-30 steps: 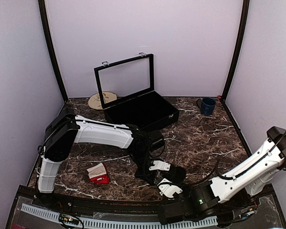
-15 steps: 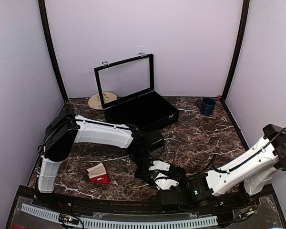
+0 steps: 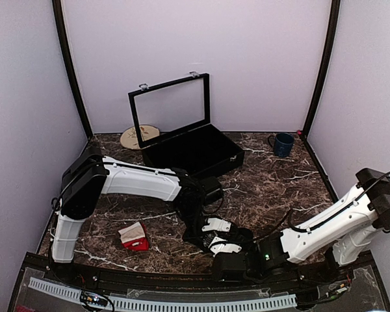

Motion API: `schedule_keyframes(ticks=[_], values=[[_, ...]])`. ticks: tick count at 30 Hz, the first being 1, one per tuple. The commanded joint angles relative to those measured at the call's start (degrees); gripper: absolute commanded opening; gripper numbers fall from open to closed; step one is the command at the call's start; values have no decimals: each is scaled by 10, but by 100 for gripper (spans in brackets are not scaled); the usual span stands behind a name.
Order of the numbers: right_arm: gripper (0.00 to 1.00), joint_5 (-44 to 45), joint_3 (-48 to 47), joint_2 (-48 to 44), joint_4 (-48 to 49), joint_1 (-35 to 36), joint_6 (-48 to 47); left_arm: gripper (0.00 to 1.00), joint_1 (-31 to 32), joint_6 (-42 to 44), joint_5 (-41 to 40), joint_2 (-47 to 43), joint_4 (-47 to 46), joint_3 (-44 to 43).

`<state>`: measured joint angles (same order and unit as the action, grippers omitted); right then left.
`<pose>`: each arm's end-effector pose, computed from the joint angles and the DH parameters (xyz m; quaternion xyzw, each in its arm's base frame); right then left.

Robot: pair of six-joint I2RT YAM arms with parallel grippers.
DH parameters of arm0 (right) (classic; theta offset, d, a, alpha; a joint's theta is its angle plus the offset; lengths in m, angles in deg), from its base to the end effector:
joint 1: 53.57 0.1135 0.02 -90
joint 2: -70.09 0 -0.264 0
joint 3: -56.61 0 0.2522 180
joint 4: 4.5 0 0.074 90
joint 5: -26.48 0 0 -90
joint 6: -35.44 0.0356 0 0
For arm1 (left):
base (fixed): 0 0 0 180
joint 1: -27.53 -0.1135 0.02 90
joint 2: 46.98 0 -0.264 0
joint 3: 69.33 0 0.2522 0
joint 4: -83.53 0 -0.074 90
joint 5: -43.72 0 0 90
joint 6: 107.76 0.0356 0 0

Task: Roll the socks
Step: Roll the sock at the center of the board.

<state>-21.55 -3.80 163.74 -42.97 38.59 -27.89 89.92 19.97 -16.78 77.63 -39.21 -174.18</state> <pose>0.0133 0.2800 0.1433 -0.4507 0.8061 -0.0522 0.3799 0.1842 -0.3899 0.1432 0.7552 0.5948 -0.2705 0.0528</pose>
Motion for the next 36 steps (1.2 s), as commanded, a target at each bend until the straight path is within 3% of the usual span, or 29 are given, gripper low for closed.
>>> schedule_keyframes(ticks=[1,10,18,23,28,36], values=[[64,-21,4,7,49,-19,-25,0,4,12,13,6,18,-9],[50,-49,-1,26,88,-30,-40,0,5,14,31,7,19,-10],[16,-76,-4,42,89,-43,-19,0,5,12,37,6,21,-8],[4,-91,-3,40,75,-48,10,0,4,1,25,6,12,-6],[1,-108,0,29,58,-49,41,10,-1,-39,-23,4,-6,-7],[1,-137,17,14,52,-49,90,27,-38,-102,-20,-49,-93,58]])
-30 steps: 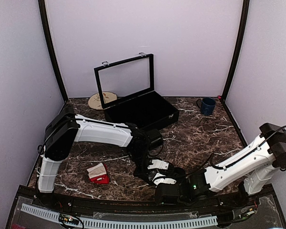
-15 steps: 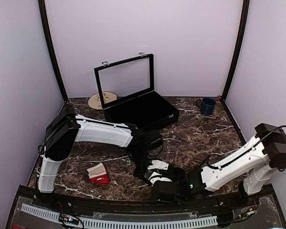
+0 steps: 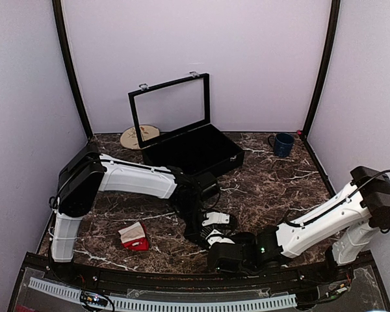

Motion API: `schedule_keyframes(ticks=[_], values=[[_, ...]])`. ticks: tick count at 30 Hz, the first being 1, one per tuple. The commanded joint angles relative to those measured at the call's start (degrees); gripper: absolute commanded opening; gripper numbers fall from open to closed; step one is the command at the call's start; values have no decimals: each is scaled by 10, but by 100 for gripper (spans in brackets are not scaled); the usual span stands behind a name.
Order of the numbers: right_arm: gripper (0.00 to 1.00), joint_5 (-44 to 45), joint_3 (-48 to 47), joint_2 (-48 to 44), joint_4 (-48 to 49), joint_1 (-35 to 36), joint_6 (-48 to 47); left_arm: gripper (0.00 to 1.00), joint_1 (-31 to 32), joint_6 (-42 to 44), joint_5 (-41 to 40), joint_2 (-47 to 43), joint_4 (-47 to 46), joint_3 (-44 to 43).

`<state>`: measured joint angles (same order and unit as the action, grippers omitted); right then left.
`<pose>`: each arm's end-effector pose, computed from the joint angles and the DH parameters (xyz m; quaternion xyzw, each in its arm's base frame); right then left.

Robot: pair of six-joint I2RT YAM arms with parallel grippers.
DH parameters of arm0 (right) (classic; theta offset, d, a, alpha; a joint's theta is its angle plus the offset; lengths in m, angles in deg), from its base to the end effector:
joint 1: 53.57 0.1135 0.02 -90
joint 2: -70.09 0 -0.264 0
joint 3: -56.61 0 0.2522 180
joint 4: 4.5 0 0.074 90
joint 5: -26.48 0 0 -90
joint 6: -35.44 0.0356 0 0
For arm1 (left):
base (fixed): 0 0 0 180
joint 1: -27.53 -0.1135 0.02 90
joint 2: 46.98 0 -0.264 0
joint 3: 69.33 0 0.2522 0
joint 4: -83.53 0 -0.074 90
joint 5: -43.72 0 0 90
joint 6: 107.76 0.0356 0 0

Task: Roll the socks
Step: Roll the sock at the center of the board.

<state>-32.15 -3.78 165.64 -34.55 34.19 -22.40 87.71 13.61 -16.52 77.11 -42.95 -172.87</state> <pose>0.0301 0.2945 0.1363 -0.3872 0.8589 0.0467 0.3320 0.1999 -0.3844 0.1427 0.7107 0.6421 -0.2796 0.0664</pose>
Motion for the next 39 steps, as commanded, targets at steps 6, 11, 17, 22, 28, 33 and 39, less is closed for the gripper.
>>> schedule_keyframes(ticks=[6,11,17,22,28,33,39], values=[[2,-39,25,-7,-31,-6,70,32,-30,-70,-9,-71,-86,76],[2,-48,36,-21,-19,-8,92,31,-31,-86,-28,-92,-111,108],[1,-88,56,-38,16,-16,112,32,-31,-106,-58,-122,-146,143],[1,-128,91,-91,58,-32,145,32,-31,-128,-60,-157,-199,187],[0,-198,138,-137,111,-77,178,32,-22,-138,-68,-203,-295,255],[0,-263,170,-155,156,-114,213,32,2,-106,-98,-228,-366,298],[0,-332,203,-158,225,-142,264,33,40,-36,-131,-239,-426,339]])
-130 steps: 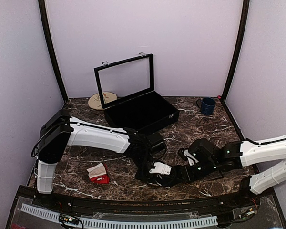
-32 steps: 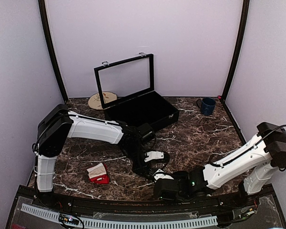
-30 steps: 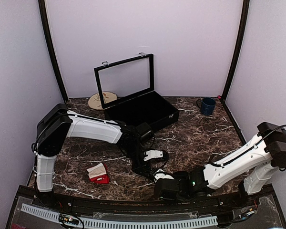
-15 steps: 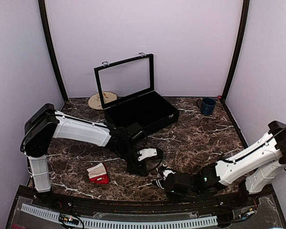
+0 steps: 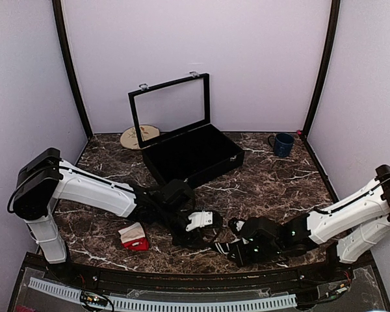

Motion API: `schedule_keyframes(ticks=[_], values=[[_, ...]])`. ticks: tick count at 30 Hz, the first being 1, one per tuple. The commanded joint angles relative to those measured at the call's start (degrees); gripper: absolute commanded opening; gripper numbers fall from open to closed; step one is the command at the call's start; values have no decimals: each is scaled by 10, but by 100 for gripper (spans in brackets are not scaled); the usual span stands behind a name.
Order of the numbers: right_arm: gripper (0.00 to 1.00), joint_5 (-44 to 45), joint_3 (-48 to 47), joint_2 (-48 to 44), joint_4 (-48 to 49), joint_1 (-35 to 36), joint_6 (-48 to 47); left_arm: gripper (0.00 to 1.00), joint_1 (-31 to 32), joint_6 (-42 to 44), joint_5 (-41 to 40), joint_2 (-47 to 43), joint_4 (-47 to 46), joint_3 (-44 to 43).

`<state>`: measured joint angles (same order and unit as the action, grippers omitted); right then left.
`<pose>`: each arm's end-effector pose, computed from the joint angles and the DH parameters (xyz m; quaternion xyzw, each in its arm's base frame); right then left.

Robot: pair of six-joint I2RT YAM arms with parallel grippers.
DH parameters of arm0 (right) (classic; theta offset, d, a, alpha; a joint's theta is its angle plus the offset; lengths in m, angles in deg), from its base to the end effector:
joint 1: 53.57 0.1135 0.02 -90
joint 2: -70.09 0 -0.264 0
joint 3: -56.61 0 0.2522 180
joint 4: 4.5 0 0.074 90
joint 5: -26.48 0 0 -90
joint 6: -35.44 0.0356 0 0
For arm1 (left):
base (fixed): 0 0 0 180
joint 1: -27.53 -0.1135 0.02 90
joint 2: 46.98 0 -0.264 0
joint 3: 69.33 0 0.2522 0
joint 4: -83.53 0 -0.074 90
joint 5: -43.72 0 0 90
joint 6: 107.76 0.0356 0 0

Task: Roll the socks
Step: Roll the sock at the center of the board.

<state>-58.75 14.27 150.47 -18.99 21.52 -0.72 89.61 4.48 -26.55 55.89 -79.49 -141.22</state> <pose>0.0649 0.2322 0.1315 -0.1613 0.9324 0.2726 0.1739 0.1612 -0.3299 0.1612 0.6628 0.6405 -0.2708 0.2778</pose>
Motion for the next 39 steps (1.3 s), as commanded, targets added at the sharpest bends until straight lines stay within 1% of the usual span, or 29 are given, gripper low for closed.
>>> schedule_keyframes(ticks=[1,6,13,18,23,33,39], values=[[0,-74,27,-7,80,-19,56,33,28,66,-38,-27,-70,28],[0,-107,53,-22,120,-33,101,34,48,119,-68,-31,-135,58],[0,-104,78,-74,119,-44,152,34,60,153,-114,-43,-194,71],[0,-103,91,-109,105,-51,187,34,68,170,-109,-39,-199,67],[0,-115,92,-102,91,-51,205,34,77,188,-90,-30,-191,60],[0,-117,124,-108,115,-51,256,33,116,241,-100,-51,-195,86],[0,-120,137,-115,125,-51,275,32,136,248,-101,-34,-192,93]])
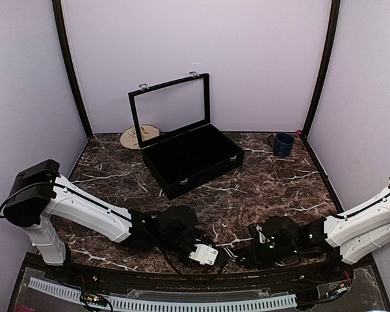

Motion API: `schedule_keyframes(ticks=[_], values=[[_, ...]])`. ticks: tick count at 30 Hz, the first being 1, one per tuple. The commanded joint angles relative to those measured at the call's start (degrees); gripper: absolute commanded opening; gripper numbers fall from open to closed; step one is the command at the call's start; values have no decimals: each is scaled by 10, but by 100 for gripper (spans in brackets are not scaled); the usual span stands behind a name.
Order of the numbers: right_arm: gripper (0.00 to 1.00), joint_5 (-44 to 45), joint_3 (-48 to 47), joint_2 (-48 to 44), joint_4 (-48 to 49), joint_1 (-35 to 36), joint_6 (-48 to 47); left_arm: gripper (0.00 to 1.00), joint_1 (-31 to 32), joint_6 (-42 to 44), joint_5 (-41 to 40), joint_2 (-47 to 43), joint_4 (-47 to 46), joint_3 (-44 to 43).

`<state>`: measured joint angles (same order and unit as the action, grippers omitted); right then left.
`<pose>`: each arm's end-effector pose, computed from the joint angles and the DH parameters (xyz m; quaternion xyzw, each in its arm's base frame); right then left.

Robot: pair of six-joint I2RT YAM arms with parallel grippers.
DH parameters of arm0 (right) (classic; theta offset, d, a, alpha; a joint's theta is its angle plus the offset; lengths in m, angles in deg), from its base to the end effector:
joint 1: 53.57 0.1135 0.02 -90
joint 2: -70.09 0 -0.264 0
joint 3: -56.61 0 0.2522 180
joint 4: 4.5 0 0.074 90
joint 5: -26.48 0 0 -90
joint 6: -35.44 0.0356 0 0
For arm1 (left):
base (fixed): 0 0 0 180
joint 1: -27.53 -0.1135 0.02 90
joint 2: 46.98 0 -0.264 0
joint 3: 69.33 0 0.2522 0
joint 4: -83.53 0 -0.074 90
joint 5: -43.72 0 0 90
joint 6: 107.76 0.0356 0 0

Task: Roll the socks
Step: Roll the sock at the center of the board.

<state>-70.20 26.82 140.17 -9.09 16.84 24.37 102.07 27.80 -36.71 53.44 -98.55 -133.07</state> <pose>0.0631 0.1897 0.1215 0.0462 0.9210 0.3836 0.0494 0.0902 -0.3484 0.1605 0.7838 0.4069 -0.1874 0.4300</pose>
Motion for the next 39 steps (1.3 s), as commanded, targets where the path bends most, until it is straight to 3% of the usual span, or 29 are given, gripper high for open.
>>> schedule_keyframes(ticks=[1,11,21,35,39], values=[[0,-6,15,-15,30,-4,29,32,15,15,-6,-4,-5,10],[0,-12,48,-47,42,-4,65,31,27,42,-48,50,-32,-20],[0,-42,37,-11,66,-4,46,33,29,46,-92,79,-101,-34],[0,-34,43,-28,65,-4,42,33,29,48,-13,78,16,-45],[0,-37,40,-39,58,-4,39,33,28,40,-24,88,7,-45]])
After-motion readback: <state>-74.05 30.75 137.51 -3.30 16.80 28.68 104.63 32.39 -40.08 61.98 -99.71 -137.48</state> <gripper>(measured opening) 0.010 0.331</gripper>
